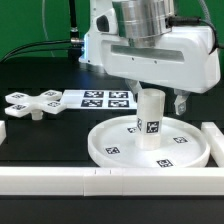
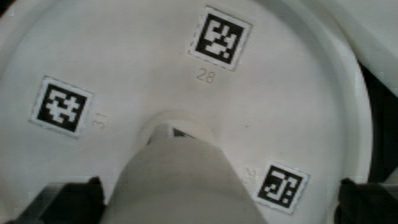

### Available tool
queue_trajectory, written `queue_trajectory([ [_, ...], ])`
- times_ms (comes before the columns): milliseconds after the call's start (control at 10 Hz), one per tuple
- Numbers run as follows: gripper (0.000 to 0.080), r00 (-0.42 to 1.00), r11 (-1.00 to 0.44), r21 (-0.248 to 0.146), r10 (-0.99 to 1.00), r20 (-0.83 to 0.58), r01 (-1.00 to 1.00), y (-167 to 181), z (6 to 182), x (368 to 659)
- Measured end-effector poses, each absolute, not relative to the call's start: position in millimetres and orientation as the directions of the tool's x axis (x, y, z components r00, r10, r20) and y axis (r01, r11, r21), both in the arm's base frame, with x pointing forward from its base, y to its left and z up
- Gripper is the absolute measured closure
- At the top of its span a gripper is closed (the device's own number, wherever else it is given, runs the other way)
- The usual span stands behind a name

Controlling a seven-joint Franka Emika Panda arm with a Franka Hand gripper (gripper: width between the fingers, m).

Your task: Assemble round table

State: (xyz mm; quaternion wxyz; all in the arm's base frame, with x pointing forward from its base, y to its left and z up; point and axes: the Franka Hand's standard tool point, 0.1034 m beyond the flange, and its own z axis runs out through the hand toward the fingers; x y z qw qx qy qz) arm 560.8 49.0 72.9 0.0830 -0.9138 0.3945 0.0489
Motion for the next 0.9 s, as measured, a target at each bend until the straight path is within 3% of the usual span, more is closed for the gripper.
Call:
queue_trajectory([
  [300, 0.015, 0.845, -0.833, -0.146, -0.521, -0.122, -0.534, 48.1, 72.2, 560.4],
  [500, 0.015, 0.959, -0.95, -0.142, -0.27, -0.081, -0.279, 45.2, 71.6, 560.2],
  [700, 0.015, 0.997, -0.987, -0.151, -0.049, -0.051, -0.056, 44.4, 75.0, 563.7],
  [900, 0.015, 0.999, -0.988, -0.152, 0.032, -0.029, 0.028, 43.3, 74.7, 565.1],
])
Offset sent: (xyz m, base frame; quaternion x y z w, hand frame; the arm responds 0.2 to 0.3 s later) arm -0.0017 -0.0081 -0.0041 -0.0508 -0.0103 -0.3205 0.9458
